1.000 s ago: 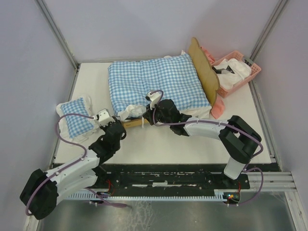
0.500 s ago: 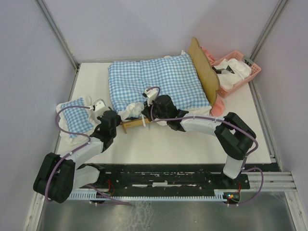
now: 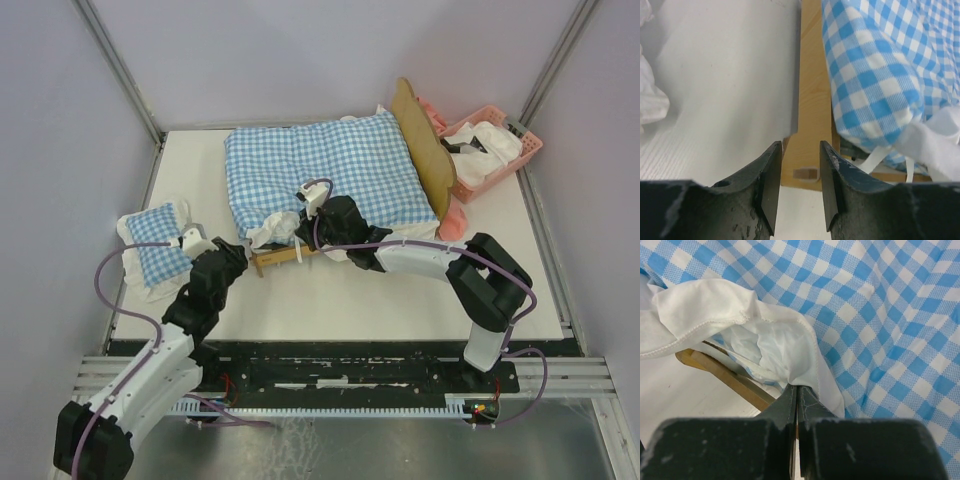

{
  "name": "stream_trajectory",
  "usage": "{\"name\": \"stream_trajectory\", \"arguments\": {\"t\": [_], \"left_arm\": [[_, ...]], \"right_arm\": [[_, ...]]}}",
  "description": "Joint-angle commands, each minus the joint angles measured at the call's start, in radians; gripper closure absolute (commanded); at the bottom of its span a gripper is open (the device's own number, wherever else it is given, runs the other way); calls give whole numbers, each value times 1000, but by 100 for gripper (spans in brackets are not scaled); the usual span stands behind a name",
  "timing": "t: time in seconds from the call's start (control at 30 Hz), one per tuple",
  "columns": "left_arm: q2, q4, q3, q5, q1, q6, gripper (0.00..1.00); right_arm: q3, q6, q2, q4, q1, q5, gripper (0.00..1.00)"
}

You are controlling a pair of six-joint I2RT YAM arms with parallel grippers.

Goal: Set up the pet bed
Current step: Cross the ropes on the bed frame.

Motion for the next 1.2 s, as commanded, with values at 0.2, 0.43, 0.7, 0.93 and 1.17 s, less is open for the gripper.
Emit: {"name": "stream_trajectory", "arguments": {"t": [0.2, 0.43, 0.7, 0.93, 1.17], "left_arm": [[-193, 91, -189, 127, -56, 7, 54], [-39, 267, -191, 140, -113, 58, 51], [98, 301, -142, 68, -130, 74, 55], [-43, 113, -120, -39, -213, 33, 55], [-78, 46, -133, -234, -449, -68, 54]], "right_arm": [[41, -24, 1, 5, -16, 29, 98], [45, -11, -1, 12, -16, 17, 98], [62, -18, -4, -4, -17, 12, 98], [67, -33, 11, -5, -18, 11, 98], [71, -34, 25, -2, -21, 11, 98]]}}
